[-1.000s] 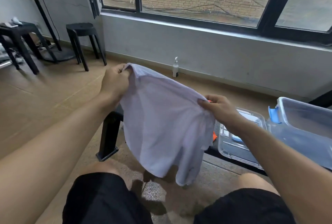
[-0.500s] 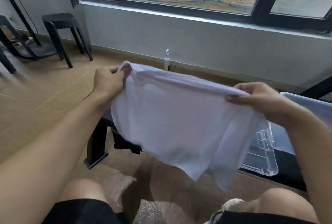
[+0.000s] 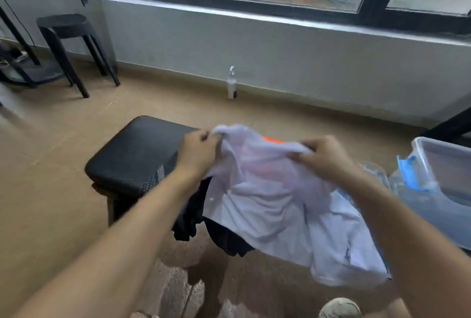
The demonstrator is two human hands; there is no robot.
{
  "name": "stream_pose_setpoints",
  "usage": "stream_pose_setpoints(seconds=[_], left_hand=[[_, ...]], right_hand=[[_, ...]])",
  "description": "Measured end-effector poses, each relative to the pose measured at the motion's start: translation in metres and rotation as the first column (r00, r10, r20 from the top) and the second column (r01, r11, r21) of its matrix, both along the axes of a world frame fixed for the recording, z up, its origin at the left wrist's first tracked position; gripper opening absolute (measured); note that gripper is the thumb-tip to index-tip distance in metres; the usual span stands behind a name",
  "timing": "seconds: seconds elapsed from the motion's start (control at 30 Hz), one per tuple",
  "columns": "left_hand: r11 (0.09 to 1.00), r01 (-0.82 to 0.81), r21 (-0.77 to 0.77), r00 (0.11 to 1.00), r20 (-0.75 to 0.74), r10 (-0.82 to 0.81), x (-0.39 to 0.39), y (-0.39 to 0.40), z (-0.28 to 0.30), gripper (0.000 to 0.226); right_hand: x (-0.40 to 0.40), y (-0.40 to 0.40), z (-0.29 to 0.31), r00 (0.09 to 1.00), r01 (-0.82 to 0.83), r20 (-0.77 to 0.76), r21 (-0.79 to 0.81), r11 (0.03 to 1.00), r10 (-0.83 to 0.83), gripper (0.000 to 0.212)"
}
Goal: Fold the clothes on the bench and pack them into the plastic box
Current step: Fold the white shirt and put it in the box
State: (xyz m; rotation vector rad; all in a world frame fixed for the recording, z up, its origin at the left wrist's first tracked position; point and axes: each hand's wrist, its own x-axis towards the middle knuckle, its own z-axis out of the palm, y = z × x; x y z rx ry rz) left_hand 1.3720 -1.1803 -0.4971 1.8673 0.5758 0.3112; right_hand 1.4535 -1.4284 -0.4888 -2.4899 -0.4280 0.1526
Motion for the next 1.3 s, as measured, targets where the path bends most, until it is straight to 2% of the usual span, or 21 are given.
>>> stream_pose_setpoints(seconds=[0.07, 0.17, 0.23, 0.3, 0.4, 0.5, 0.53, 0.57, 0.63, 0.7, 0.73, 0.8, 0.87, 0.93, 0.97, 1.03, 1.07, 1.13, 1.2, 1.23, 1.3], left_hand=[[0.999, 0.012, -0.036, 0.999, -0.034, -0.013, -0.015, -0.013, -0.031, 0.032], [0.996, 0.073, -0.05, 0.997, 0.011, -0.073, -0.022, -0.034, -0.041, 0.039], [0.989, 0.139, -0.05, 0.989, 0.054, -0.137, -0.023, -0.045, -0.036, 0.031], [0.972, 0.194, -0.13, 0.98, 0.079, -0.184, -0.021, -0.051, -0.034, 0.027], [0.923, 0.226, -0.312, 0.974, 0.075, -0.213, -0.02, -0.051, -0.034, 0.04], [0.893, 0.204, -0.402, 0.978, 0.127, -0.166, -0.017, -0.052, -0.029, 0.027], [0.899, 0.183, -0.398, 0.98, 0.149, -0.133, -0.015, -0.051, -0.028, 0.024], [0.91, 0.159, -0.384, 0.98, 0.172, -0.099, -0.014, -0.05, -0.027, 0.022], [0.935, 0.105, -0.339, 0.975, 0.218, -0.031, -0.012, -0.045, -0.026, 0.019], [0.942, 0.014, -0.335, 0.967, 0.246, 0.073, -0.009, -0.038, -0.025, 0.017], [0.936, -0.023, -0.35, 0.958, 0.259, 0.121, -0.008, -0.033, -0.024, 0.015], [0.924, -0.081, -0.374, 0.952, 0.244, 0.183, -0.005, -0.023, -0.024, 0.015], [0.915, -0.113, -0.387, 0.958, 0.203, 0.204, -0.002, -0.012, -0.027, 0.022], [0.903, -0.134, -0.409, 0.961, 0.169, 0.219, -0.002, -0.006, -0.026, 0.034], [0.897, -0.147, -0.416, 0.962, 0.151, 0.227, -0.001, -0.005, -0.026, 0.038], [0.891, -0.17, -0.421, 0.962, 0.123, 0.242, -0.002, -0.004, -0.022, 0.041], [0.89, -0.172, -0.421, 0.964, 0.113, 0.239, -0.003, -0.004, -0.02, 0.04], [0.902, -0.152, -0.404, 0.969, 0.117, 0.216, -0.004, -0.002, -0.016, 0.041], [0.912, -0.136, -0.386, 0.967, 0.147, 0.207, -0.005, 0.0, -0.012, 0.045], [0.919, -0.123, -0.375, 0.968, 0.158, 0.195, -0.006, 0.001, -0.011, 0.047], [0.936, -0.068, -0.346, 0.974, 0.179, 0.137, -0.007, 0.0, -0.011, 0.053]], right_hand=[[-0.017, 0.008, -0.023, 0.997, -0.046, -0.059, 0.087, 0.995, 0.051, 0.033], [-0.036, 0.02, -0.031, 0.991, -0.099, -0.062, 0.248, 0.964, 0.118, 0.046], [-0.047, 0.028, -0.027, 0.984, -0.165, -0.007, 0.351, 0.921, 0.179, 0.044], [-0.052, 0.033, -0.026, 0.976, -0.206, 0.021, 0.426, 0.881, 0.218, 0.043], [-0.051, 0.036, -0.027, 0.958, -0.235, -0.026, 0.499, 0.834, 0.285, 0.036], [-0.049, 0.034, -0.027, 0.935, -0.216, -0.098, 0.605, 0.767, 0.341, 0.019], [-0.049, 0.031, -0.026, 0.932, -0.188, -0.131, 0.627, 0.756, 0.339, 0.024], [-0.048, 0.028, -0.025, 0.934, -0.168, -0.15, 0.614, 0.771, 0.323, 0.033], [-0.045, 0.021, -0.026, 0.97, -0.149, -0.115, 0.419, 0.896, 0.215, 0.042], [-0.041, 0.012, -0.025, 0.996, -0.084, 0.044, 0.182, 0.98, 0.077, 0.032], [-0.038, 0.007, -0.025, 0.992, -0.031, 0.129, 0.14, 0.99, 0.013, 0.022], [-0.031, -0.003, -0.023, 0.978, 0.051, 0.19, 0.185, 0.981, -0.087, 0.01], [-0.027, -0.009, -0.018, 0.996, 0.052, 0.043, 0.383, 0.922, -0.074, 0.008], [-0.029, -0.013, -0.012, 0.976, 0.09, -0.213, 0.576, 0.813, 0.043, 0.014], [-0.031, -0.013, -0.009, 0.942, 0.137, -0.323, 0.617, 0.775, 0.091, 0.021], [-0.034, -0.011, -0.006, 0.906, 0.222, -0.409, 0.68, 0.699, 0.109, 0.022], [-0.032, -0.01, -0.005, 0.914, 0.277, -0.4, 0.725, 0.63, 0.059, 0.017], [-0.025, -0.013, 0.0, 0.927, 0.373, -0.325, 0.833, 0.408, -0.185, 0.007], [-0.017, -0.021, 0.006, 0.866, 0.338, -0.203, 0.911, 0.237, -0.457, 0.006], [-0.016, -0.023, 0.007, 0.835, 0.306, -0.147, 0.925, 0.226, -0.529, 0.007], [-0.019, -0.022, 0.004, 0.828, 0.309, -0.109, 0.908, 0.285, -0.551, 0.008]])
